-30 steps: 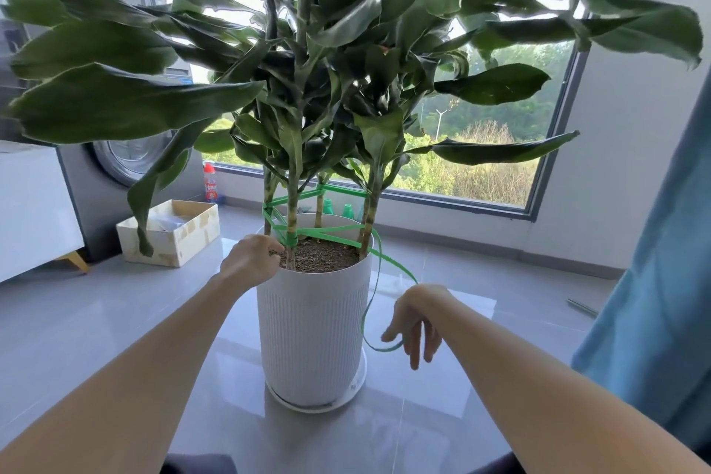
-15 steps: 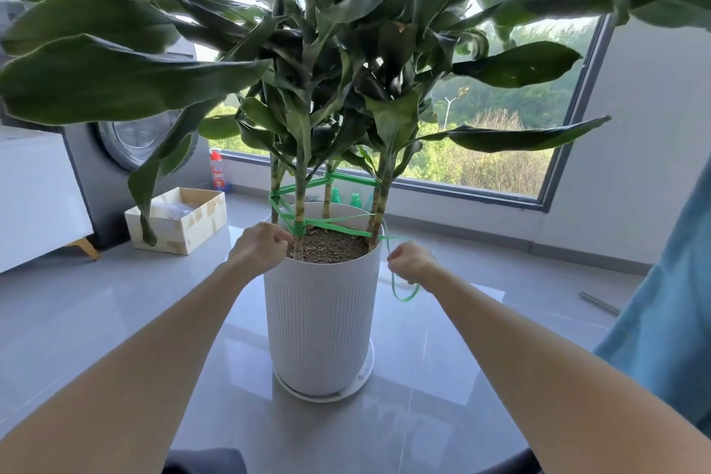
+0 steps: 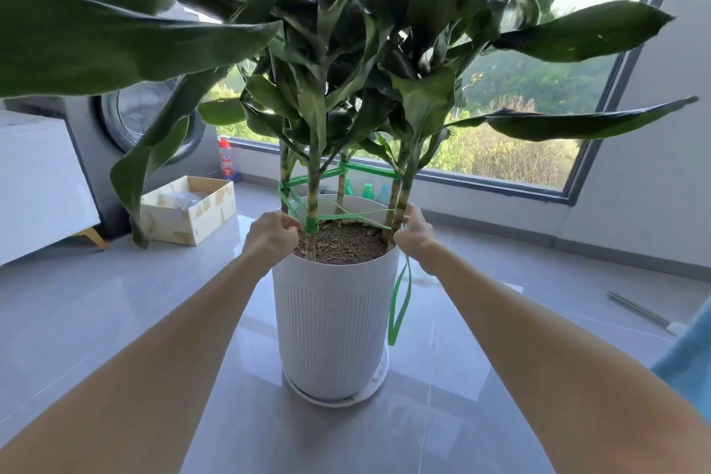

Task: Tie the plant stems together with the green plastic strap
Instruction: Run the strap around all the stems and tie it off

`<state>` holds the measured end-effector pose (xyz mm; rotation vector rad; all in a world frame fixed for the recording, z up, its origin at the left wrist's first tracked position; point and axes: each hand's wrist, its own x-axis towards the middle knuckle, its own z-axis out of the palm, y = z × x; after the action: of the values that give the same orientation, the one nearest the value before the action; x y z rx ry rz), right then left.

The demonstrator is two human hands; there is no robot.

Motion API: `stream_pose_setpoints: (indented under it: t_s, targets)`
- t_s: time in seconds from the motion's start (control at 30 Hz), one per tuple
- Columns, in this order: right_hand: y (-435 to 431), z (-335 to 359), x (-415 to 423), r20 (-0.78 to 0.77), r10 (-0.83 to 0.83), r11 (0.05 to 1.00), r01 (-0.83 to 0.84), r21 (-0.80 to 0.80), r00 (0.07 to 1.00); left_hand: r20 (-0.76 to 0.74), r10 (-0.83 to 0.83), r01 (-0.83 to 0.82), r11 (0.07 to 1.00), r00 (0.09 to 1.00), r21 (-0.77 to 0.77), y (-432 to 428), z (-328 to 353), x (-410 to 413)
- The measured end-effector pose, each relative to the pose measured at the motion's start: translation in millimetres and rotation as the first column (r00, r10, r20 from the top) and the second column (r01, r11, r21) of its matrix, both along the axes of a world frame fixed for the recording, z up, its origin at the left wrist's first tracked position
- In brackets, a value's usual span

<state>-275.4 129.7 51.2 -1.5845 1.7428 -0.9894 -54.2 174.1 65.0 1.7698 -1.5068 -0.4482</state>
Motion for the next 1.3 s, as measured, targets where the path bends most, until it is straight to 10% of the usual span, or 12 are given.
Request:
stream_pose_setpoints:
  t_s: [0.33, 0.57, 1.3]
  targets:
    - [6.9, -5.4, -16.0, 0.029, -0.181, 0.982, 0.182, -0.044, 0.983, -0.076, 0.005, -0.005, 1.0, 0.997, 0.011, -3.8, -4.3, -2.8]
    - [33.7, 2.0, -34.5, -0.371, 0.045, 0.999, -0.05, -0.002, 0.928, -0.069, 0.005, -0.003, 1.0, 0.998, 0.019, 4.0, -4.9, -1.1]
    - [68.5, 1.7, -31.7, -0.117, 0.649, 0.614, -0.426, 0.664, 0.752, -0.275, -0.341, 0.404, 0.887, 0.899, 0.222, -5.7, -6.2, -118.2]
